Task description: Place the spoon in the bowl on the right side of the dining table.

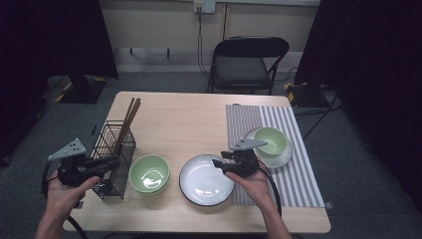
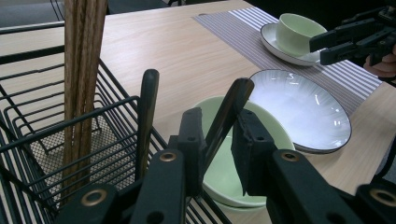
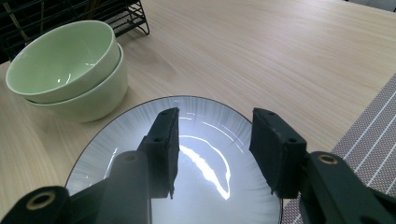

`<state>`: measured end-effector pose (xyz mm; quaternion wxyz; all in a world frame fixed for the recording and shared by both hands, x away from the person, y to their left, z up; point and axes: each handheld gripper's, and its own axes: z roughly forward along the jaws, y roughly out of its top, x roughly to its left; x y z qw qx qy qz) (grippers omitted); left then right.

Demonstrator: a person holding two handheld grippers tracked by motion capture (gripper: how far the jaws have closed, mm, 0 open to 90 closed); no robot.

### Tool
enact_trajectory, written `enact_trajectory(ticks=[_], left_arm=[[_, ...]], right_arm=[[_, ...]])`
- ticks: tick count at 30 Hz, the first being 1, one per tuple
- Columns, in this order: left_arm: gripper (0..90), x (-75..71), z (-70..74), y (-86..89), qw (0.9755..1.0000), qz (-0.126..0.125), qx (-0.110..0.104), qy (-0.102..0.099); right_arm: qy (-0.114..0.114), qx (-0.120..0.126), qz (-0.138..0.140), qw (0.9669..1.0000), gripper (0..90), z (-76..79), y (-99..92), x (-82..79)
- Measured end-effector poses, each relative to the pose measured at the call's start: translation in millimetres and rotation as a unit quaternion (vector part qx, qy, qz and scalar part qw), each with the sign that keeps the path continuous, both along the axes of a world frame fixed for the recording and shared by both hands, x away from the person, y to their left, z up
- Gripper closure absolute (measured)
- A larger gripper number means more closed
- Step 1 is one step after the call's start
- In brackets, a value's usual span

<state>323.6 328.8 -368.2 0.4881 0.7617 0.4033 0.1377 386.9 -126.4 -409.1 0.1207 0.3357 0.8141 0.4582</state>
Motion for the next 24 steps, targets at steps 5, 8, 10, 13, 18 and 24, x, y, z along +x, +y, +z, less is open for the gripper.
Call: enact_trajectory(ticks=[5, 8, 10, 13, 18, 24], left_arm=[[75.1, 0.1, 1.1, 1.7, 1.0000, 0.002, -0.002, -0.007], [75.7, -0.5, 2.0, 3.0, 0.9999, 0.001, -0.009, -0.009], [76.5, -0.3, 3.1, 4.2, 0.9998, 0.002, -0.013, -0.013], [78.2, 0.0, 5.4, 7.4, 0.9997, 0.007, -0.015, -0.017], [79.5, 1.5, 5.8, 10.7, 0.9996, 0.010, -0.020, -0.018], [80.2, 2.2, 7.0, 12.6, 0.9994, 0.010, -0.018, -0.028]], right_arm=[[0.000, -0.001, -0.003, 1.0000, 52.5, -0.2, -0.7, 0.4], [0.000, 0.000, -0.003, 1.0000, 52.4, -0.2, -0.7, 0.2], [0.000, -0.001, -0.003, 1.0000, 52.4, -0.3, -0.7, 0.3], [0.001, 0.000, -0.003, 1.0000, 52.4, -0.9, -0.7, 0.7], [0.001, 0.001, -0.003, 1.0000, 52.4, -1.1, -0.9, 1.0], [0.000, -0.001, -0.003, 1.0000, 52.4, -1.6, -0.3, 1.0]])
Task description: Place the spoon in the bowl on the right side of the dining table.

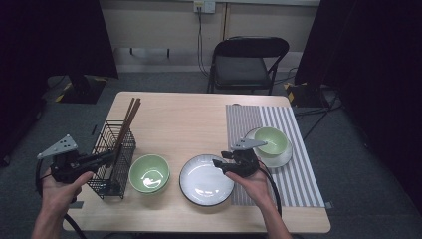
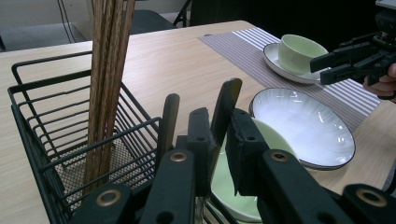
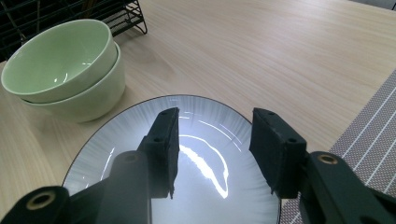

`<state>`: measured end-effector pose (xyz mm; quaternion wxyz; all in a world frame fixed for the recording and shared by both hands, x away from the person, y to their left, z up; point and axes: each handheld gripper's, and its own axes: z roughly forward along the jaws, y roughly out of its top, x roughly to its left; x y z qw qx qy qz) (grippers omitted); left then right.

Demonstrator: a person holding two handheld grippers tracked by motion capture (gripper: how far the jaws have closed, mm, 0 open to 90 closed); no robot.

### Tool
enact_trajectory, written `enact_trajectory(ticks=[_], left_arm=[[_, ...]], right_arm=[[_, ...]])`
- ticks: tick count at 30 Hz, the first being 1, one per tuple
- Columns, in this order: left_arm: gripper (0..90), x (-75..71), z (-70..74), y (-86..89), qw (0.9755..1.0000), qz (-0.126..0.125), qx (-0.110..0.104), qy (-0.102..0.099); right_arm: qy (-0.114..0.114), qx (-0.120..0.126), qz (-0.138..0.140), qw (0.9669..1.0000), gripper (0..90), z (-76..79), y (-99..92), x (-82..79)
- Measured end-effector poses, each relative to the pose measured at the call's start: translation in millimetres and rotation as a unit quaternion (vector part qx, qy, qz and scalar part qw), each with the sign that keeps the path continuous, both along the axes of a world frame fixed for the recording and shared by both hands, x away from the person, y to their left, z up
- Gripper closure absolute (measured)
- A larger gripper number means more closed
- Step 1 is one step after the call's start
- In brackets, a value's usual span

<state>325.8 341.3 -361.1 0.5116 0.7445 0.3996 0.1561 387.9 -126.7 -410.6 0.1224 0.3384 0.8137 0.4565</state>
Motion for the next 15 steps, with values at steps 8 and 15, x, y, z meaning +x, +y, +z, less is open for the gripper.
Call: enact_trajectory(ticks=[8, 15], left_arm=[[80.8, 0.9, 4.4, 3.0, 0.9999, 0.006, -0.008, -0.007], [81.3, 1.2, 9.9, 3.8, 0.9997, 0.011, -0.011, -0.018]], right_arm=[[-0.003, 0.005, -0.001, 1.0000, 52.4, 0.1, -0.6, -0.3], [-0.004, 0.007, -0.001, 1.0000, 52.2, 0.8, -1.1, -0.4]])
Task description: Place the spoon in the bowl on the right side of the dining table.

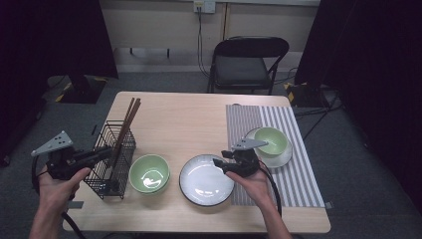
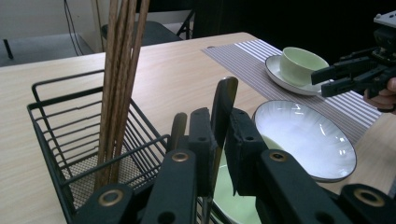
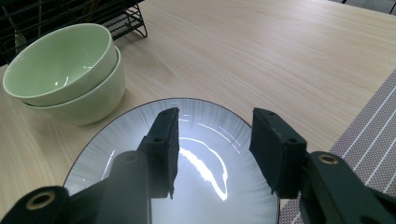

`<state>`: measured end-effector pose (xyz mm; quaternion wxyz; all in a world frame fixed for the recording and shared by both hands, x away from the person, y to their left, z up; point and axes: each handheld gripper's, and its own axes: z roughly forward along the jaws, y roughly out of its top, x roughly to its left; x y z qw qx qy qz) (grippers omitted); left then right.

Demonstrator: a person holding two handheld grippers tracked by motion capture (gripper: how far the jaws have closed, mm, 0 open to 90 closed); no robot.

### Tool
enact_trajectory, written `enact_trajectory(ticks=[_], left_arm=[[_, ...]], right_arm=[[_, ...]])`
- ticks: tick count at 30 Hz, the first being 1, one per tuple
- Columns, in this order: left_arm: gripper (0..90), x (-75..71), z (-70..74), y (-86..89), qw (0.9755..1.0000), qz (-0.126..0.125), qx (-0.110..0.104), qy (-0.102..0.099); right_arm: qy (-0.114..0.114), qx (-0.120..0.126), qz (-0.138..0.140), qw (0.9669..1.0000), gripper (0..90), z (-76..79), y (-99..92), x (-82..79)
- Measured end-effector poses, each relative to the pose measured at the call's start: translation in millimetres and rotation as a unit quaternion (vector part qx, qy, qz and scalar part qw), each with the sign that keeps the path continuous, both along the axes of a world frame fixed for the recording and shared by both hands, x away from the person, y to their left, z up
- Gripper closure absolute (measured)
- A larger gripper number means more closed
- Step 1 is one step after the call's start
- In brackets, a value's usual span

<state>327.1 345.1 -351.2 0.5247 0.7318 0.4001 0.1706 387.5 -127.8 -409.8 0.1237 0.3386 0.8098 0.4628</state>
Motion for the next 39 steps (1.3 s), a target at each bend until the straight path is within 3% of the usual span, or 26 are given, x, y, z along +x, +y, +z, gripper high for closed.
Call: enact_trajectory(ticks=[4, 7, 11, 27, 39], left_arm=[[81.4, -0.7, 1.6, 0.2, 0.9999, 0.003, -0.007, -0.007], [81.7, 0.2, 2.5, 1.2, 1.0000, 0.005, -0.001, -0.008], [81.8, 0.6, 3.5, 2.4, 0.9998, 0.008, -0.014, -0.010], [82.1, 4.9, 10.0, 4.8, 0.9997, 0.016, -0.009, -0.019], [82.3, 8.3, 15.9, 6.5, 0.9990, 0.022, -0.031, -0.023]], right_arm=[[0.002, -0.002, 0.001, 1.0000, 52.1, -0.6, 0.5, 0.4], [0.002, -0.003, 0.001, 1.0000, 52.1, -0.9, 1.0, 0.7], [0.001, -0.004, 0.001, 1.0000, 52.1, -0.9, 1.1, 0.8], [0.004, -0.003, 0.005, 1.0000, 51.5, -0.6, 2.1, 0.9], [0.003, -0.001, 0.004, 1.0000, 51.5, 0.3, 0.4, 1.1]])
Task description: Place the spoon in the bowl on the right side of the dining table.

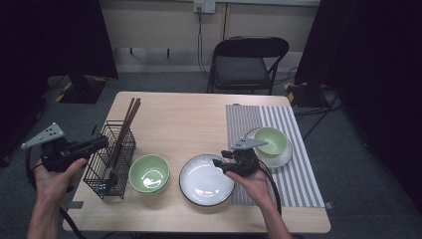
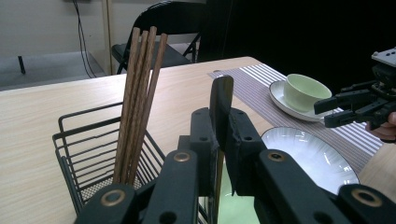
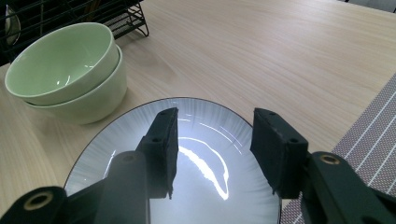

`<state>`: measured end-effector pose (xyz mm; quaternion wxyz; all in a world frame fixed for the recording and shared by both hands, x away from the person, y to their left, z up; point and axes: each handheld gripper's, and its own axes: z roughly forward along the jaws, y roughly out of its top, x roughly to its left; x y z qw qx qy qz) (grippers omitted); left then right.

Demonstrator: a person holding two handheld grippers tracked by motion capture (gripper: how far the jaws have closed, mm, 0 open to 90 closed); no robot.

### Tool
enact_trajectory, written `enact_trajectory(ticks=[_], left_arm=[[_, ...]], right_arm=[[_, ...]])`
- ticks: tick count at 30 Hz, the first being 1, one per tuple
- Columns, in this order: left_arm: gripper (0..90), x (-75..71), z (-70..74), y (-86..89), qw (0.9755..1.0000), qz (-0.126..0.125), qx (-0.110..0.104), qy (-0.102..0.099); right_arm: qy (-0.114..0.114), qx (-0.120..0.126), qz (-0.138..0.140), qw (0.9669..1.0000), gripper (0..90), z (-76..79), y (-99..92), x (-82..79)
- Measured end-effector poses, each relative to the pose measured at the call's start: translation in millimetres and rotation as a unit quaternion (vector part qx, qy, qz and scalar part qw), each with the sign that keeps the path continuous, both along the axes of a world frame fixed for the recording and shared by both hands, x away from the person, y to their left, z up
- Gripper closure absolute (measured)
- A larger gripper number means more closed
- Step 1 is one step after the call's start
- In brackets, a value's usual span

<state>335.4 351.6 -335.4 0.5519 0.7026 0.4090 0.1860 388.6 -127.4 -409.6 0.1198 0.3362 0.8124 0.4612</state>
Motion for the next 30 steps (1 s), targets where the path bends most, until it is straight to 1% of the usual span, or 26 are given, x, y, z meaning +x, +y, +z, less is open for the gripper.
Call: enact_trajectory(ticks=[2, 5, 7, 10, 11, 13, 15, 16, 18, 19, 20, 23, 24, 25, 28, 30], left_arm=[[82.2, 1.2, -0.1, 1.0, 1.0000, -0.001, 0.001, 0.000], [82.3, 2.8, 0.6, 1.6, 1.0000, 0.001, -0.002, 0.001], [82.3, 3.2, 2.5, 2.3, 1.0000, 0.004, -0.005, -0.001], [82.3, 3.0, 6.5, 2.4, 1.0000, 0.006, 0.001, -0.004], [82.3, 3.3, 7.6, 1.8, 1.0000, 0.007, -0.002, -0.005], [82.3, 3.8, 10.6, 2.2, 0.9999, 0.008, 0.002, -0.009], [82.4, 3.9, 13.6, 1.9, 0.9999, 0.008, -0.003, -0.012], [82.4, 4.2, 15.9, 1.6, 0.9999, 0.007, -0.001, -0.016], [82.5, 5.6, 21.0, 1.0, 0.9997, 0.008, 0.013, -0.017], [82.5, 5.7, 23.3, 1.3, 0.9996, 0.008, 0.016, -0.020], [82.5, 5.7, 26.2, 1.8, 0.9996, 0.006, 0.014, -0.024], [82.5, 4.8, 34.5, 0.7, 0.9993, 0.007, 0.014, -0.033], [82.5, 5.1, 37.4, 0.6, 0.9992, 0.006, 0.010, -0.038], [82.5, 5.2, 39.5, 0.9, 0.9991, 0.006, 0.012, -0.039], [82.6, 5.9, 45.7, -0.3, 0.9989, 0.004, 0.006, -0.047], [82.6, 5.8, 49.4, -1.2, 0.9986, 0.004, 0.009, -0.052]], right_arm=[[0.000, 0.000, 0.000, 1.0000, 51.5, 0.2, -0.1, -0.1], [0.000, 0.000, -0.001, 1.0000, 51.5, 0.1, -0.2, -0.1], [0.000, 0.000, 0.000, 1.0000, 51.4, 0.2, 0.0, -0.1], [-0.001, 0.000, -0.001, 1.0000, 51.2, 0.2, -0.3, 0.0], [-0.001, 0.001, -0.002, 1.0000, 50.7, 0.3, -0.6, 0.1], [-0.001, 0.002, -0.003, 1.0000, 50.7, 0.4, -1.0, 0.4], [-0.001, 0.002, -0.003, 1.0000, 50.7, 0.7, -1.1, 0.1], [-0.002, 0.001, -0.003, 1.0000, 50.7, 0.8, -1.0, -0.1], [-0.002, 0.001, -0.002, 1.0000, 50.6, 0.8, -1.1, -0.1], [-0.002, 0.000, -0.003, 1.0000, 50.6, 0.8, -1.3, -0.1], [-0.001, -0.001, -0.004, 1.0000, 50.6, 1.0, -1.5, -0.2], [-0.002, 0.002, -0.005, 1.0000, 50.6, 1.6, -2.5, -0.1], [-0.002, 0.003, -0.005, 1.0000, 50.6, 1.7, -2.6, -0.2], [-0.002, 0.002, -0.005, 1.0000, 50.6, 1.6, -2.3, -0.3], [-0.002, 0.000, -0.004, 1.0000, 50.6, 1.1, -1.4, -0.2], [-0.002, 0.000, -0.003, 1.0000, 50.6, 1.1, -0.9, -0.2]])
